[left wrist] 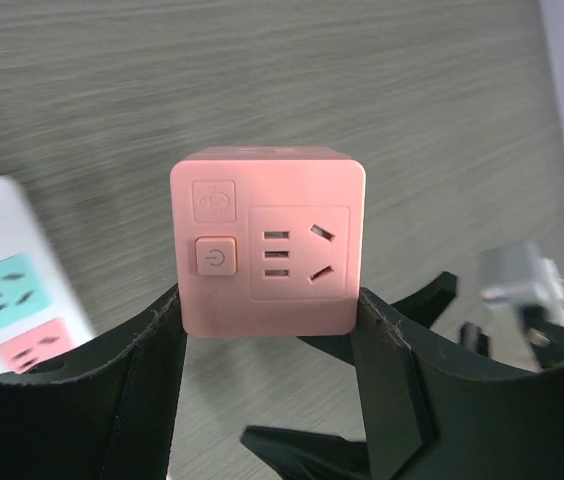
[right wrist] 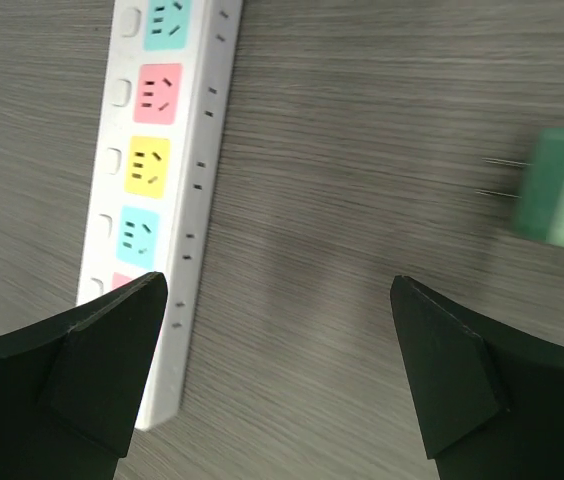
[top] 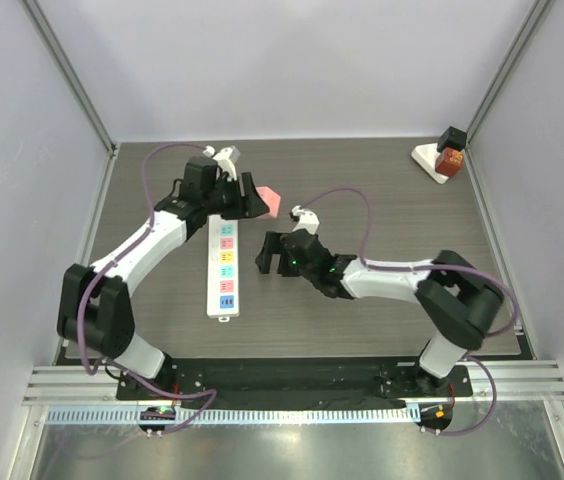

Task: Pull the plug off the socket

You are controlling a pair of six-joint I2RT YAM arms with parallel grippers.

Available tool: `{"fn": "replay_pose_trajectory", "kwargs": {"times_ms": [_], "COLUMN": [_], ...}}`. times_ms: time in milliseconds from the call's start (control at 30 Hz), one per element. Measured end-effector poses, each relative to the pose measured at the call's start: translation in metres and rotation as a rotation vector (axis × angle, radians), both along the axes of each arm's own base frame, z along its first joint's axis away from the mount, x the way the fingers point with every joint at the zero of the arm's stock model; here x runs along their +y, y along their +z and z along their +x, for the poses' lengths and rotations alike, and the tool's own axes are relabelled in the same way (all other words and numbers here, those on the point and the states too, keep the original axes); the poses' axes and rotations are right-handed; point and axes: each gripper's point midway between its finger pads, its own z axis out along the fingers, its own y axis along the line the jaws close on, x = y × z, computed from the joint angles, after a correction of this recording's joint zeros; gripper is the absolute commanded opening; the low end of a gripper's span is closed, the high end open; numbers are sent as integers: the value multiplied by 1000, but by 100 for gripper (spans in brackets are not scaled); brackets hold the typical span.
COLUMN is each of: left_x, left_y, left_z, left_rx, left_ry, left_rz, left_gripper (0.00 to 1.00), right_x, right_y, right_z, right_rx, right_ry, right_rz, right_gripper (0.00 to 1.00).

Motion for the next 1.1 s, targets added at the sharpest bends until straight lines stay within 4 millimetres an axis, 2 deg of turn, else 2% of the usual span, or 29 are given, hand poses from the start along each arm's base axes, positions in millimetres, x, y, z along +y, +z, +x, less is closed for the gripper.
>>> {"fn": "replay_pose_trajectory", "kwargs": {"times_ms": [200, 333, 433, 533, 733, 767, 867, 1100], "left_x": [-42, -59, -70, -77, -85, -85, -86, -83], "left_y": [-32, -53, -69, -82, -97, -98, -101, -105], "left_z": [6, 13, 21, 27, 35, 35, 34, 37], "left_rx": [134, 209, 261, 304, 364, 370, 388, 421], "left_ry": [-110, -127, -128, -121, -115, -113, -106, -79], "left_rz": [-175, -262, -324, -358, -397, -400, -408, -429], "left_gripper": [0, 0, 0, 3, 14, 19, 24, 43], "right_x": [-58, -100, -137, -160, -178, -179, -179, -178], "right_y": [39, 60, 64, 59, 61, 63, 65, 54], "right_z": [-12, -12, -13, -19, -28, -28, -28, -30], "right_rx": [-71, -112, -121, -110, -111, -115, -118, -87], "right_ry": [-42, -105, -170, -205, -219, -220, -220, -209], "right_rz": [-55, -34, -30, -51, -65, -62, -60, -79], "right_gripper": [100, 100, 100, 100, 100, 100, 100, 100]}}
